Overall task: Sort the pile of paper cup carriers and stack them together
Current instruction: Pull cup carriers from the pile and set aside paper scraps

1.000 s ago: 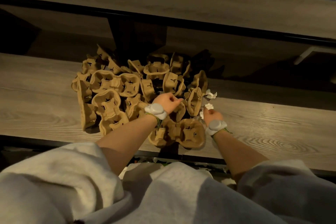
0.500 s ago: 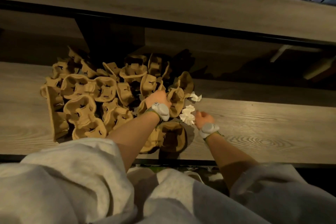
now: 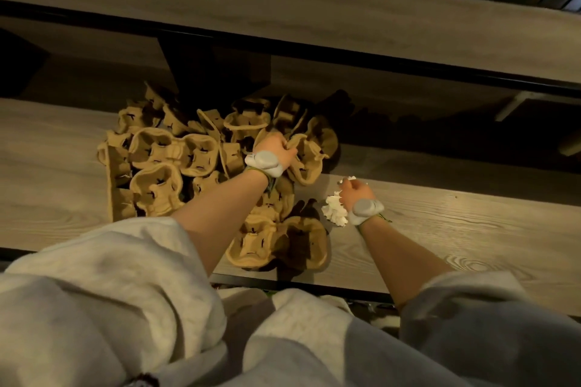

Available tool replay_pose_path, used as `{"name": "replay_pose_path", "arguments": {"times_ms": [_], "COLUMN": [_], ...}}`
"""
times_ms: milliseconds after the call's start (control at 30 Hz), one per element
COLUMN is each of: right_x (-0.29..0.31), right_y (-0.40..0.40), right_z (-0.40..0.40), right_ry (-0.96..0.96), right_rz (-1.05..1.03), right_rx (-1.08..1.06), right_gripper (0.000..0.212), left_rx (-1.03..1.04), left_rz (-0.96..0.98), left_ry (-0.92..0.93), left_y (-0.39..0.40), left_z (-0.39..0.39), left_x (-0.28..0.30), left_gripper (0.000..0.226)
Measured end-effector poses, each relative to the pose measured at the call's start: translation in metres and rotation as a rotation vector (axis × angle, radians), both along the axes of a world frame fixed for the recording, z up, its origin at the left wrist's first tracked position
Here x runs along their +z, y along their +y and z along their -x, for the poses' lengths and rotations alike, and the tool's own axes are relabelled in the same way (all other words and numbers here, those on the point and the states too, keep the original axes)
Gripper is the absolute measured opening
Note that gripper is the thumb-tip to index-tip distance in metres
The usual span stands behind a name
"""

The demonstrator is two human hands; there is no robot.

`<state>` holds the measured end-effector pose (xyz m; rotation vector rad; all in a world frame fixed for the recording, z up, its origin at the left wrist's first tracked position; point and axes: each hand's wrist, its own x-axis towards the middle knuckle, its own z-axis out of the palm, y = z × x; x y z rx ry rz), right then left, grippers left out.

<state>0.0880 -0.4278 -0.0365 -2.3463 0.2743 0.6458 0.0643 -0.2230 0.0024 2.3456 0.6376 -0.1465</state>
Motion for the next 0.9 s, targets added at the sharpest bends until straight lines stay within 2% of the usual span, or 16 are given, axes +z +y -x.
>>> {"name": "replay_pose_path", "arguments": {"times_ms": [200, 333, 433, 500, 800, 900], "right_x": [-0.042, 0.009, 0.017, 0.018, 0.029, 0.030], "right_y": [0.006, 0.028, 0.032, 0.035, 0.040, 0.041], "right_z": [-0.038, -0.020, -0.021, -0.021, -0.021, -0.018], "right_ry": [-0.026, 0.018, 0.117, 0.167, 0.192, 0.219], "right_rz": [-0.185, -0.388, -0.510, -0.575, -0.702, -0.771], "right_rx": [-0.064, -0.214, -0.279, -0.313, -0.336, -0.372], "right_gripper": [0.054, 0.048, 0.065, 0.068, 0.058, 0.040], "left_rx": [0.042, 0.091, 0.118, 0.125, 0.197, 0.148], "left_rz": [0.130, 0.199, 0.237, 0.257, 0.450, 0.533], "left_ry": [-0.106, -0.156, -0.167, -0.169, -0.188, -0.164], "left_y": [0.016, 0.024, 0.031, 0.038, 0.055, 0.066], "left_z": [0.006, 0.009, 0.011, 0.014, 0.031, 0.040], "left_x": [0.007, 0.009, 0.010, 0.010, 0.013, 0.010], "left_gripper": [0.016, 0.012, 0.012, 0.013, 0.018, 0.025]}}
